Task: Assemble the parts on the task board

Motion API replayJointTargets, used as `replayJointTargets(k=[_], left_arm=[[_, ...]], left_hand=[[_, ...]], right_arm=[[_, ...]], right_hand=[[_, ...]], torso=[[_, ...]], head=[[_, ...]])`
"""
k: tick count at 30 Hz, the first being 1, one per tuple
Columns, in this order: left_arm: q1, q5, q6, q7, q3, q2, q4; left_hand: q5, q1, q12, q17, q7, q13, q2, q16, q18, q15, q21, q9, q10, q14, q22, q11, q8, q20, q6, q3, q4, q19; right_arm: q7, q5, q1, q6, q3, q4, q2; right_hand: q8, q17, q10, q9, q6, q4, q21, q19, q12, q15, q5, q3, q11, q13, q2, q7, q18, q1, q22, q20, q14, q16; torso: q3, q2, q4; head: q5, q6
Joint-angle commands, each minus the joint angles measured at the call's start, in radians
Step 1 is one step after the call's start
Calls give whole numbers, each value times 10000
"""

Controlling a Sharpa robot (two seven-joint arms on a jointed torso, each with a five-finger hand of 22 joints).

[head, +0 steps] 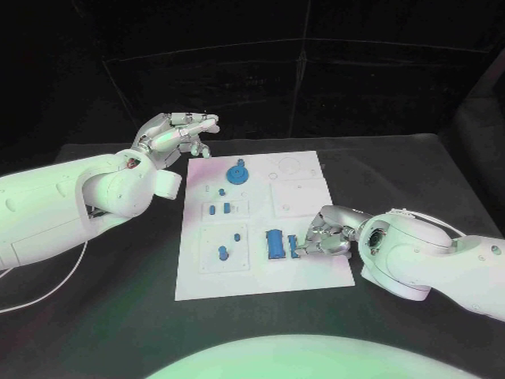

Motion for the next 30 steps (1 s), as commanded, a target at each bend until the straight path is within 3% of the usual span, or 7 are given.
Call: replayJointTargets(k=[1,6,10,14,17,21,30], left_arm=[[12,25,79,93,6,11,-61],[11,192,62,174,4,71,-251],[1,338,-5,265,-7,175,-542],[-9,468,-13,374,-92,308,-933],[-17,634,-19,499,-128,460,-1347],[-104,903,-100,664,-145,732,-1969],[-223,1149,-376,873,-147,1174,-2858]], left_hand=[[12,15,31,-107,21,-17,67,-18,129,39,-42,14,-48,-82,-17,6,27,34,-61,-89,-12,47],[13,44,124,-298,3,-27,77,-284,131,55,-284,20,-96,-410,-150,3,86,53,-63,-211,2,-210],[12,141,82,-848,10,-129,162,-1308,134,148,-1022,27,-174,-1177,-581,45,198,123,14,-297,9,-956],[15,229,-145,-1796,4,-276,259,-3244,63,346,-2160,19,-110,-2104,-1294,121,288,335,150,-298,44,-2051],[15,270,-467,-2513,0,-300,271,-4865,-23,651,-3048,-8,-55,-2736,-1894,237,211,597,139,-271,78,-2841],[21,313,-1106,-3258,74,-306,237,-6564,-155,1131,-4297,-29,-233,-3363,-2737,451,-59,1019,-69,-313,91,-4156],[6,361,-1942,-3864,31,-291,270,-8099,112,1422,-5183,-15,-354,-3451,-3541,697,-427,1571,-221,-546,74,-4887]], right_arm=[[2922,2788,115,-969,10,-337,-66],[5701,6367,454,-1348,13,-1468,96],[7371,8721,705,-1261,17,-2752,480],[8539,10422,822,-897,36,-4127,1065],[9146,11015,859,-611,181,-5164,1603],[9659,11366,877,-240,291,-6378,2304],[10031,11587,884,202,349,-7874,3162]], right_hand=[[-175,570,-390,-61,-283,-159,-503,-390,-661,132,298,-29,125,-558,90,137,127,476,-759,91,633,-356],[-437,-2088,-2145,-175,-661,-879,-2069,-1525,-3795,272,552,366,281,-3167,404,324,431,1766,-2751,229,-125,-2244],[-805,-6729,-3165,-443,-968,-1342,-3286,-2477,-5649,587,142,987,622,-4622,486,671,372,2684,-3405,484,-2079,-6581],[-1231,-8109,-3569,-830,-1048,-1491,-4695,-3759,-7664,1114,-250,1726,1107,-6655,300,1094,237,3110,-4149,877,-3232,-9168],[-1440,-9248,-3385,-1061,-912,-1671,-5586,-4710,-8380,1450,-556,2510,1275,-7693,234,1128,8,3453,-4600,1223,-4365,-11062],[-1870,-10637,-2947,-1565,-773,-1731,-6508,-4979,-9258,1822,-687,3685,1447,-9254,-198,1193,85,2910,-5151,1622,-4204,-12734],[-1920,-11725,-2458,-2227,-595,-2059,-7641,-4340,-9839,1875,-679,4526,1487,-10574,-520,1266,456,1903,-5957,2003,-3283,-13676]], torso=[[-15,-80,3],[-49,-243,13],[-91,-422,-14],[-148,-615,-94],[-153,-652,-141],[-136,-737,-186],[-90,-747,-118]], head=[[-106,172],[-185,435],[-255,696],[-302,1092],[-288,1527],[-279,1825],[-181,2184]])
